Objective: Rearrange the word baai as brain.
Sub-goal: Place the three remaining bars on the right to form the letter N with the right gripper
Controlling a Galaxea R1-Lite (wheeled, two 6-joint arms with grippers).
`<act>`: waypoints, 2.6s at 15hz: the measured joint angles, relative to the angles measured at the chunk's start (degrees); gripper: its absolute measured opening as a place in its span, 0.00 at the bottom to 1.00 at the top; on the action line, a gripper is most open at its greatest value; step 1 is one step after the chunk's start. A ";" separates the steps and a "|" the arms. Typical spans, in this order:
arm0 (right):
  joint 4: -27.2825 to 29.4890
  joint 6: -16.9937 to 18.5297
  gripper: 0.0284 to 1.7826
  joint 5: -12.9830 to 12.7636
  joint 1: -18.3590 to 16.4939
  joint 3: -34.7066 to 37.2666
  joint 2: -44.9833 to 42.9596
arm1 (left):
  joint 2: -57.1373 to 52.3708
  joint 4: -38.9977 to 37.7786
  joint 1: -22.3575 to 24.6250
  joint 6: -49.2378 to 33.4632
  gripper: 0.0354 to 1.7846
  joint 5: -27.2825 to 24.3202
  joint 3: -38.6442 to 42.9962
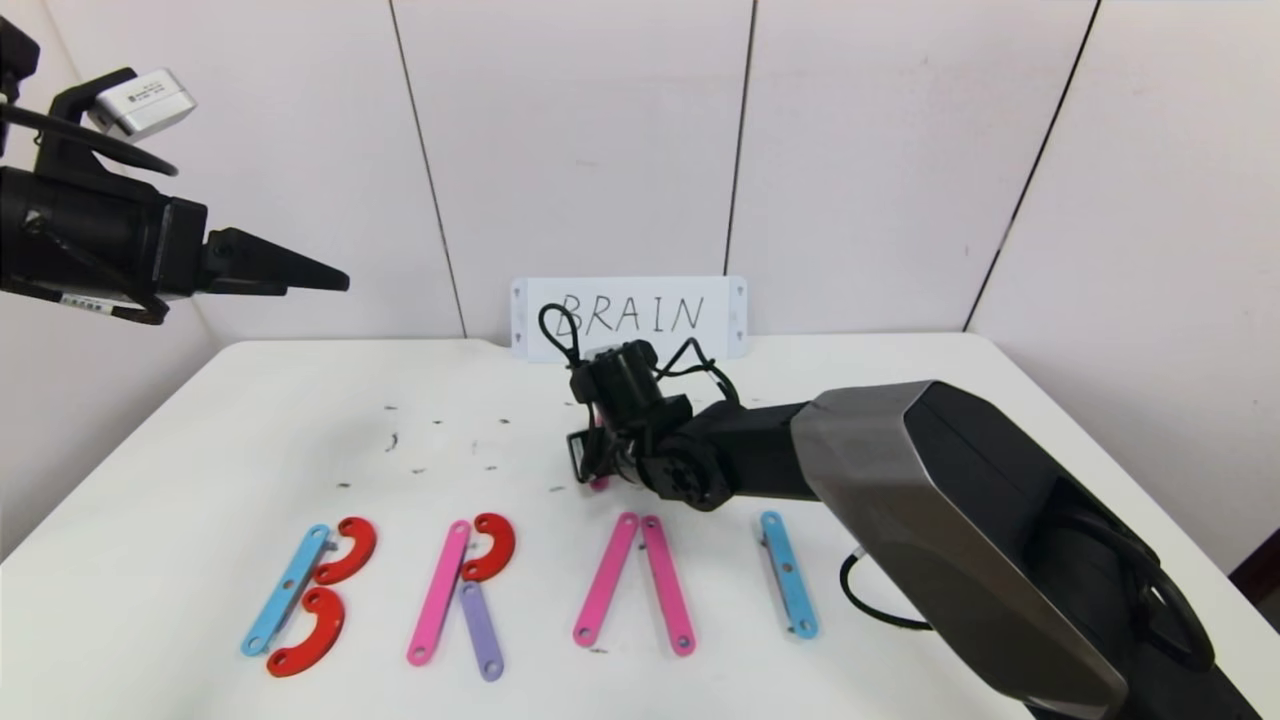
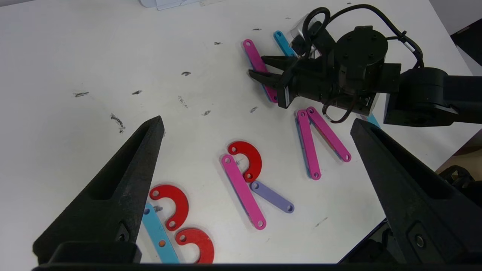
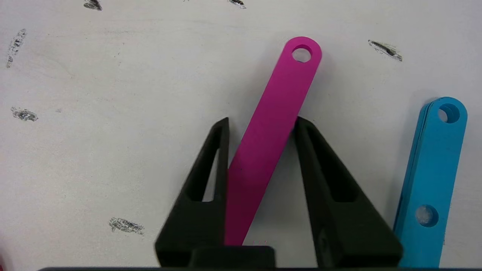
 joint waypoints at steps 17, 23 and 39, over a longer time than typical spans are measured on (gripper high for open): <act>1.44 0.15 0.15 -0.33 -5.45 1.50 -13.12 | 0.78 -0.26 -0.22 0.11 0.97 0.09 -0.07; 2.07 -0.18 0.15 -0.24 -11.63 15.36 -28.70 | 0.85 -0.37 -0.24 0.13 0.97 0.07 0.09; -8.72 2.45 0.15 0.74 -17.47 59.93 -41.37 | 0.94 -0.37 -0.27 0.11 0.97 -0.34 0.54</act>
